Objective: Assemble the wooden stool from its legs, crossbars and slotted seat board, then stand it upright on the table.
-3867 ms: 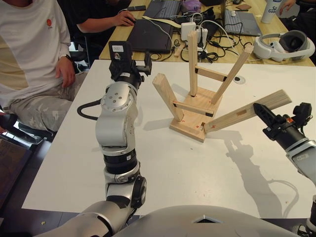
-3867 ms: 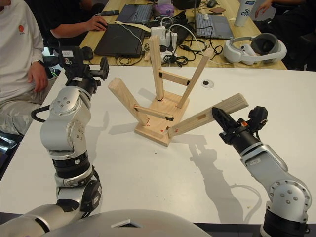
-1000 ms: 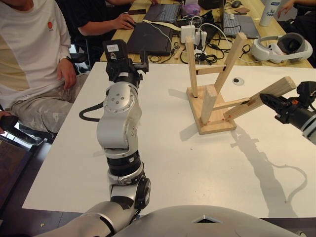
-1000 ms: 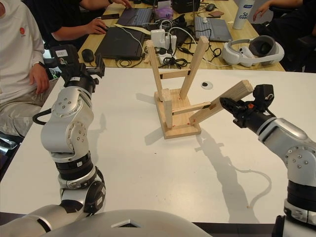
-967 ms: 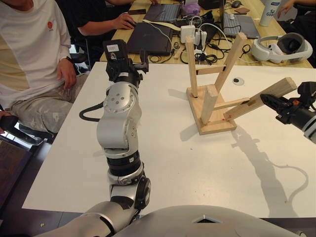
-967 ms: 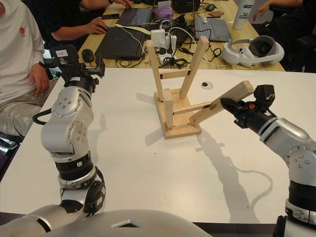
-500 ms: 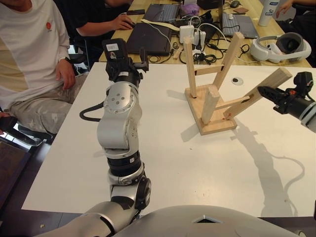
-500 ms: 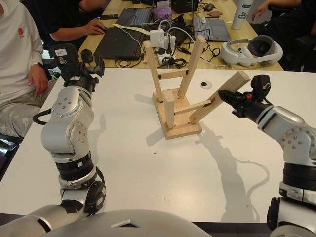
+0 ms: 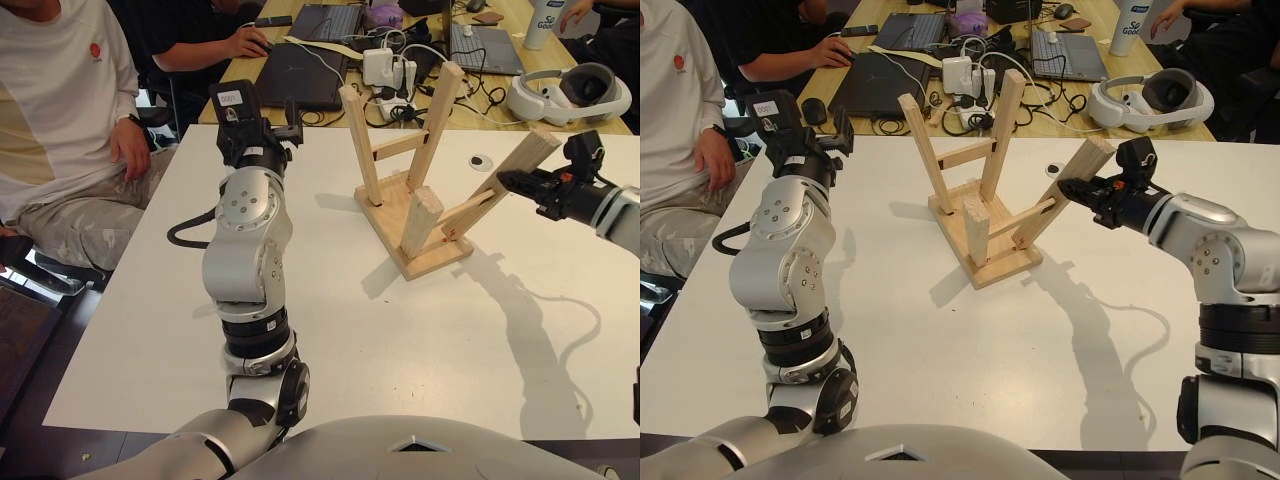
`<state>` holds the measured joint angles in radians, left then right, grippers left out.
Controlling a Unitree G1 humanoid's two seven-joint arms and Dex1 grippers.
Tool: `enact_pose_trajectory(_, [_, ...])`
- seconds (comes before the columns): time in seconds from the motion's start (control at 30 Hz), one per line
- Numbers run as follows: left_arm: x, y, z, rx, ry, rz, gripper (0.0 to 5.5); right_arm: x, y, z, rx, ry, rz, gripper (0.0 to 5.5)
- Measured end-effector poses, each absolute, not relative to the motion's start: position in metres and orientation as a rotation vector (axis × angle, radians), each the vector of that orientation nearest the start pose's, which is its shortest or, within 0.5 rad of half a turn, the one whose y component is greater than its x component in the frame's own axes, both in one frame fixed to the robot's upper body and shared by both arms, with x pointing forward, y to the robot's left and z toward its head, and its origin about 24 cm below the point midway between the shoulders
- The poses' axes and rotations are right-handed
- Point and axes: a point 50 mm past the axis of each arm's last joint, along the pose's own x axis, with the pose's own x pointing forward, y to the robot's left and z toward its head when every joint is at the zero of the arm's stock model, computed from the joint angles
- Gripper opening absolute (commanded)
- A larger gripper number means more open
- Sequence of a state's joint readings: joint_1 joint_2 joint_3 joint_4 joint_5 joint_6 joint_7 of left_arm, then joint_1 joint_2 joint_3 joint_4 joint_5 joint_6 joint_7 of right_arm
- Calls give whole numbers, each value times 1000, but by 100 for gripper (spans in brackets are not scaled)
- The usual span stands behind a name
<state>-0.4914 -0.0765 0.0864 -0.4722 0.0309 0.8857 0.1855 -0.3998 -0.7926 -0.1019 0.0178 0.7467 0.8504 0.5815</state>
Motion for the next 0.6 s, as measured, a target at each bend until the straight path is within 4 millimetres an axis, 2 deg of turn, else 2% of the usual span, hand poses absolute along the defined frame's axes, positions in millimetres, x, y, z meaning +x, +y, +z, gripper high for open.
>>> enact_pose_trajectory(0.43, [293, 131, 189, -59, -45, 112, 392, 282, -241, 143, 55, 366, 620, 99])
enact_pose_trajectory(0.47, [293, 131, 189, -58, -45, 111, 392, 283, -241, 143, 52, 365, 619, 136])
enact_pose_trajectory(0.6, [293, 130, 189, -53, -46, 106, 392, 283, -238, 133, 56, 400, 606, 201])
